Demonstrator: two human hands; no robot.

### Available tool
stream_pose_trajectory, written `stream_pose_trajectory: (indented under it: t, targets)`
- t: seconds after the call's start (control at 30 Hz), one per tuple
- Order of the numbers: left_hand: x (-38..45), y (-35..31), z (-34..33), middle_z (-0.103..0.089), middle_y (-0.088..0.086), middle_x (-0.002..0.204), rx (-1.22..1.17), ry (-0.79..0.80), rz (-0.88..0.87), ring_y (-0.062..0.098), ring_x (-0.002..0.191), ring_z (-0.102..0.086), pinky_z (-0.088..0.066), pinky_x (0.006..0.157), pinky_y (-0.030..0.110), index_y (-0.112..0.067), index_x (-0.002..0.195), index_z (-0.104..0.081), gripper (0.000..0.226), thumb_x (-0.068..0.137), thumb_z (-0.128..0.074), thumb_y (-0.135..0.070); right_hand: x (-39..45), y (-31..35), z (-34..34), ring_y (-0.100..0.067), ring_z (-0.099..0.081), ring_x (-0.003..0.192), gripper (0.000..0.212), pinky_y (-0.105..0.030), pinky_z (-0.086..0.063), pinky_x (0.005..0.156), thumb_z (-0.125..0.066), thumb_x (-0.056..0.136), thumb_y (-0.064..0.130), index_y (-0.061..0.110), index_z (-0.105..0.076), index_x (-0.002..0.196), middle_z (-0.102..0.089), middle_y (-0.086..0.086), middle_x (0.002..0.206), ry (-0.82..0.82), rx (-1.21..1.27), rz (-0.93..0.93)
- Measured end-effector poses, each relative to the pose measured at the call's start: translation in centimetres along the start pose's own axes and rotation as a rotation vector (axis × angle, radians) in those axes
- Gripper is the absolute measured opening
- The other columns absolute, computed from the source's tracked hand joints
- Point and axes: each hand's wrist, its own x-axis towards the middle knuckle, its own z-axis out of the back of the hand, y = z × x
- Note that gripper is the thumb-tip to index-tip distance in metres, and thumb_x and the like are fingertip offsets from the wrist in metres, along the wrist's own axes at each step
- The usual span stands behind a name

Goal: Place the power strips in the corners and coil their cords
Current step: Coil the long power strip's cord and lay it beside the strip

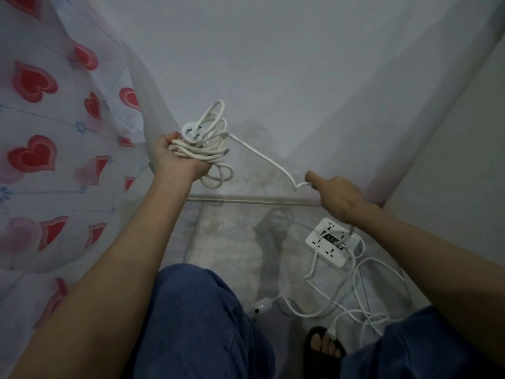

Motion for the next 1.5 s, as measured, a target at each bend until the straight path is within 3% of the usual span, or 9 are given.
stream_pose_trajectory:
  t: [0.27, 0.5, 0.6, 0.77, 0.93, 1.03, 1.27, 1.4, 1.5]
  targets:
    - [0.3, 0.1, 0.0, -0.067, 0.026, 0.113, 0.221, 0.000, 0.222, 0.046, 0.101, -0.064, -0.047, 0.078, 0.070, 0.013, 0.081, -0.071, 0.042, 0.096, -0.046, -0.017, 0.2, 0.4, 0.8, -0.037, -0.057, 0.113, 0.030, -0.039, -0.045, 0.088, -0.045, 0.093, 0.012, 0.009, -0.057, 0.120, -0.058, -0.016, 0.122, 0.023, -0.312, -0.198]
    - [3.9, -0.1, 1.0, -0.065, 0.012, 0.095, 0.064, -0.091, 0.095, 0.032, 0.095, -0.066, -0.045, 0.090, 0.058, -0.011, 0.088, -0.058, 0.021, 0.068, -0.054, -0.005, -0.7, 2.8, 0.7, -0.034, -0.063, 0.102, 0.025, -0.033, -0.043, 0.072, -0.051, 0.090, 0.023, 0.029, -0.062, 0.111, -0.065, -0.008, 0.114, 0.128, -0.351, 0.210]
    - [5.0, 0.1, 2.1, -0.045, -0.007, 0.039, 0.057, -0.164, -0.037, 0.006, 0.044, -0.048, -0.038, 0.065, 0.018, -0.016, 0.051, -0.046, 0.028, 0.077, -0.052, -0.008, -1.5, 5.3, 2.0, -0.032, -0.064, 0.101, 0.024, -0.032, -0.039, 0.067, -0.047, 0.094, 0.040, 0.031, -0.059, 0.113, -0.066, -0.003, 0.114, 0.066, -0.392, 0.452]
    - [3.0, 3.0, 1.5, -0.052, -0.006, 0.032, 0.227, -0.156, -0.210, 0.005, 0.026, -0.050, -0.042, 0.031, 0.014, -0.011, 0.053, -0.059, 0.039, 0.090, -0.049, -0.012, -3.2, 10.5, 5.2, -0.035, -0.064, 0.095, 0.034, -0.033, -0.033, 0.062, -0.038, 0.100, 0.045, 0.019, -0.058, 0.110, -0.066, -0.006, 0.109, -0.089, -0.436, 0.778]
    - [4.3, 5.5, 2.3, -0.064, 0.007, 0.064, 0.941, -0.175, -0.512, 0.021, 0.058, -0.063, -0.054, 0.057, 0.033, -0.004, 0.080, -0.061, 0.020, 0.070, -0.065, -0.020, -3.1, 11.8, 7.9, -0.036, -0.063, 0.096, 0.029, -0.034, -0.031, 0.062, -0.043, 0.099, 0.038, 0.016, -0.059, 0.107, -0.065, -0.010, 0.108, -0.141, -0.426, 0.759]
    - [3.9, 6.6, 2.0, -0.058, -0.003, 0.063, 1.364, 0.083, -0.616, 0.014, 0.056, -0.055, -0.044, 0.054, 0.027, -0.012, 0.083, -0.056, 0.021, 0.066, -0.061, -0.023, -3.0, 11.0, 9.2, -0.034, -0.062, 0.097, 0.024, -0.032, -0.031, 0.062, -0.050, 0.096, 0.038, 0.018, -0.063, 0.100, -0.068, -0.009, 0.100, -0.148, -0.278, 0.728]
    - [2.7, 6.2, 2.9, -0.069, 0.006, 0.070, 1.706, 0.384, -0.403, 0.010, 0.060, -0.064, -0.048, 0.060, 0.022, -0.006, 0.084, -0.065, 0.044, 0.086, -0.063, -0.049, -1.3, 6.9, 10.7, -0.019, -0.058, 0.077, 0.022, -0.035, -0.048, 0.068, -0.063, 0.086, 0.048, 0.028, -0.072, 0.090, -0.070, 0.005, 0.079, -0.104, 0.036, 0.528]
    - [1.1, 5.9, 3.1, -0.062, 0.026, 0.067, 1.540, 0.502, -0.072, 0.029, 0.056, -0.061, -0.051, 0.059, 0.031, 0.009, 0.081, -0.063, 0.091, 0.083, -0.037, -0.077, 0.4, 2.9, 9.7, -0.007, -0.052, 0.062, 0.023, -0.037, -0.049, 0.066, -0.063, 0.084, 0.050, 0.029, -0.070, 0.079, -0.058, 0.011, 0.060, -0.037, 0.114, 0.385]
    - [0.0, 5.7, 2.3, -0.058, 0.025, 0.069, 1.569, 0.638, 0.107, 0.030, 0.059, -0.056, -0.048, 0.061, 0.034, 0.014, 0.086, -0.060, 0.087, 0.082, -0.048, -0.073, 1.4, 0.9, 8.4, -0.015, -0.054, 0.061, 0.021, -0.032, -0.045, 0.062, -0.062, 0.088, 0.042, 0.028, -0.073, 0.079, -0.060, 0.006, 0.063, -0.010, 0.217, 0.309]
